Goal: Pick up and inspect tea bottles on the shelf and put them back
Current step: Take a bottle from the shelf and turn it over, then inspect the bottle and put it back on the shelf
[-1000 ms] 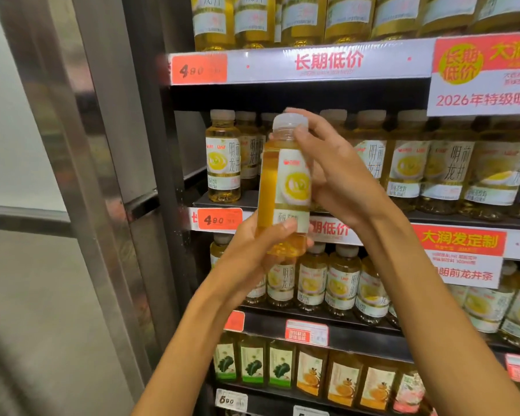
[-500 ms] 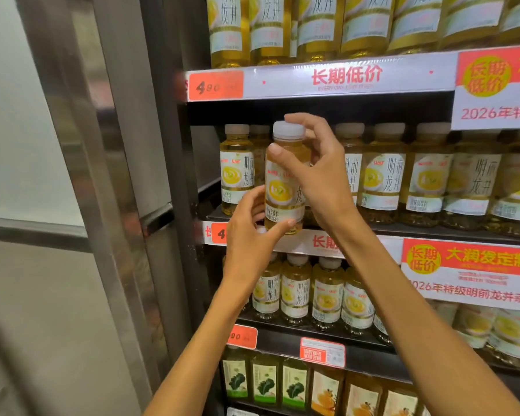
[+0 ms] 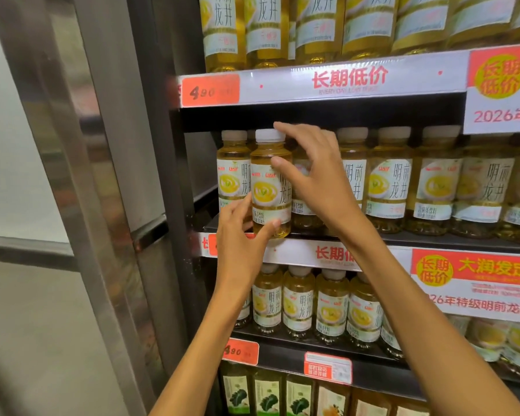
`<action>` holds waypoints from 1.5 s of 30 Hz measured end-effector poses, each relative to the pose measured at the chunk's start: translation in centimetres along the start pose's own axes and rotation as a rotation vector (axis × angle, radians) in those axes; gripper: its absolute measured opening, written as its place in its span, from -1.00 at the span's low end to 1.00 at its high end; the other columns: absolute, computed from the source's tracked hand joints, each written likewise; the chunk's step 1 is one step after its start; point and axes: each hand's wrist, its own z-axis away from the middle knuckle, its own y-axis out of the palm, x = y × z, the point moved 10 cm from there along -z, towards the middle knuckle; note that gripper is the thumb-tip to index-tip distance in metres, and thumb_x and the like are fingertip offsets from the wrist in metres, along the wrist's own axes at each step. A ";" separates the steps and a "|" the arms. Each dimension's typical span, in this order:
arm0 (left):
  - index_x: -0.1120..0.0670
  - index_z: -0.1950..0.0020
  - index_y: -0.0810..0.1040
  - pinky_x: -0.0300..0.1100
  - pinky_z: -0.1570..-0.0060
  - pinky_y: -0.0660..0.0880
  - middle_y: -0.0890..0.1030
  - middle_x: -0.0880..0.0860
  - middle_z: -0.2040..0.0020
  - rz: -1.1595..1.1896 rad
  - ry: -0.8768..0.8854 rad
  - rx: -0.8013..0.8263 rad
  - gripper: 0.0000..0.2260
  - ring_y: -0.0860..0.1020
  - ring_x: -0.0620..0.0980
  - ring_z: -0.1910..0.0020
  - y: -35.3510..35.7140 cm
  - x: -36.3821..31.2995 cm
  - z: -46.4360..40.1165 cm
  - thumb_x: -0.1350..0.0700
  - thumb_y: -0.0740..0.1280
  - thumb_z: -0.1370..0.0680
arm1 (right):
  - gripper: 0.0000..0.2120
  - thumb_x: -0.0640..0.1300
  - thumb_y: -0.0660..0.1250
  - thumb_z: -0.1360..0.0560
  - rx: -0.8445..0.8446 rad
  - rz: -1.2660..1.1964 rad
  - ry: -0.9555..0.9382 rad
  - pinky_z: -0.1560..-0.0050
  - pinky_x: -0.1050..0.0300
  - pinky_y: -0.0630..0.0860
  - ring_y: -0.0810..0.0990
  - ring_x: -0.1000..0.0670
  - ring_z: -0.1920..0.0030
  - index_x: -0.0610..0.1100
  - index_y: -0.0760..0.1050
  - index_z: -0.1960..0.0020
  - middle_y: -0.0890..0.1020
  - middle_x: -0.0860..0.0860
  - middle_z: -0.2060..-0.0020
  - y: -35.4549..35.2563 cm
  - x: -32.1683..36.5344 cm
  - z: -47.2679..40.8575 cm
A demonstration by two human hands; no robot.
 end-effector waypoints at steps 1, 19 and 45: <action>0.05 -0.42 0.39 -0.14 -0.29 0.45 0.40 -0.05 -0.27 -0.076 0.025 -0.053 -0.48 0.43 -0.13 -0.26 -0.3 -0.3 0.3 0.11 0.43 -0.49 | -0.56 -0.05 0.33 -0.55 -0.019 0.049 -0.004 -0.32 -0.08 0.29 0.31 -0.02 -0.32 -0.03 0.38 -0.40 0.46 0.00 -0.30 -0.2 -0.1 -0.1; 0.13 -0.47 0.26 -0.18 -0.38 0.23 0.37 0.10 -0.38 -0.386 0.113 -0.179 -0.42 0.29 0.01 -0.40 1.4 -1.2 -0.2 0.17 0.41 -0.51 | -0.71 -0.02 0.22 -0.60 -0.188 0.472 -0.011 -0.03 0.00 0.37 0.50 -0.15 0.01 -0.22 0.47 -0.15 0.57 -0.15 0.04 -0.3 -1.6 -1.6; 0.11 -0.43 0.31 -0.15 -0.34 0.33 0.40 -0.02 -0.34 -0.259 0.270 -0.012 -0.37 0.32 -0.07 -0.35 3.7 -3.3 2.0 -0.01 0.46 -0.44 | -0.67 -0.21 0.28 -0.58 -0.128 -0.218 -0.052 -0.17 0.16 0.48 0.44 0.17 -0.16 -0.09 0.37 -0.33 0.44 0.05 -0.18 -3.1 1.5 3.4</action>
